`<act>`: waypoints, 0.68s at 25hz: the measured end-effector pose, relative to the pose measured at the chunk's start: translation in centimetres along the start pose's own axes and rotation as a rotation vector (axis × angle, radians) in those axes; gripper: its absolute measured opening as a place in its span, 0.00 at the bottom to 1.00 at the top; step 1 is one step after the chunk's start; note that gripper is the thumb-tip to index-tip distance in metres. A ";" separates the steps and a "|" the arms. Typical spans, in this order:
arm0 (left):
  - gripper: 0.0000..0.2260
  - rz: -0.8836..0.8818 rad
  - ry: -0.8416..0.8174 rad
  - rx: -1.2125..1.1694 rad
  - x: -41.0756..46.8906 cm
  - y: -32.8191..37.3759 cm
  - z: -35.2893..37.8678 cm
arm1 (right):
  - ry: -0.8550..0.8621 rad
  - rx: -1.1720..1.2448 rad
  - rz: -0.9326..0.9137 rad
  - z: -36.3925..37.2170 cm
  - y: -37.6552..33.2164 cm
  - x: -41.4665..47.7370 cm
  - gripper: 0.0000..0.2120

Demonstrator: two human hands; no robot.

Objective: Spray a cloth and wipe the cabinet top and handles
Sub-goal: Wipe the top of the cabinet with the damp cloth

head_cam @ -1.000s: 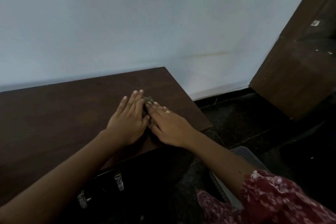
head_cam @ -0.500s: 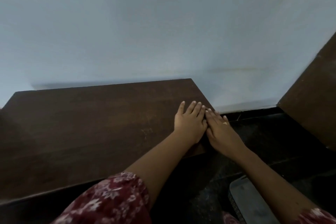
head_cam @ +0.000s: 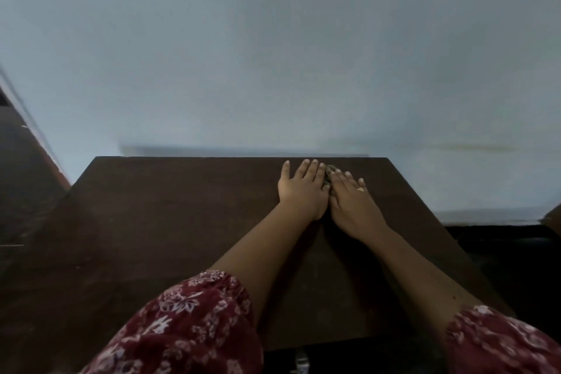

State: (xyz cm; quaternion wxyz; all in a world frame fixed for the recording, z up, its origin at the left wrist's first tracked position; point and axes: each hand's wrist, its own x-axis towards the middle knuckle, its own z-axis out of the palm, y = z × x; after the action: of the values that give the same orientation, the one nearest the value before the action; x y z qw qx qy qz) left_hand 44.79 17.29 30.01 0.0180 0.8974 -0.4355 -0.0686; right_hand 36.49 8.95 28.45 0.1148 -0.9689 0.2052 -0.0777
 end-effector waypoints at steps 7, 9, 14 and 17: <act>0.24 -0.201 0.020 -0.062 -2.5 -12.4 -0.6 | -0.009 0.048 -0.202 3.8 -10.9 5.6 0.23; 0.24 -0.253 -0.001 -0.076 -4.0 -15.8 -0.8 | -0.016 0.074 -0.251 4.9 -14.4 6.4 0.23; 0.24 -0.377 0.028 -0.095 -7.5 -23.5 -0.9 | -0.055 0.092 -0.365 7.3 -22.5 7.9 0.23; 0.24 -0.441 0.031 -0.139 -10.1 -27.4 -1.0 | -0.081 0.106 -0.419 8.4 -27.1 8.2 0.24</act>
State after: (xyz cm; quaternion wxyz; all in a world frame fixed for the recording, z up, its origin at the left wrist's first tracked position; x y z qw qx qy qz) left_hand 60.15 42.18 29.53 0.0708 0.9684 -0.2229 -0.0870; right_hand 55.89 31.24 28.17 0.1549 -0.9853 -0.0096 -0.0715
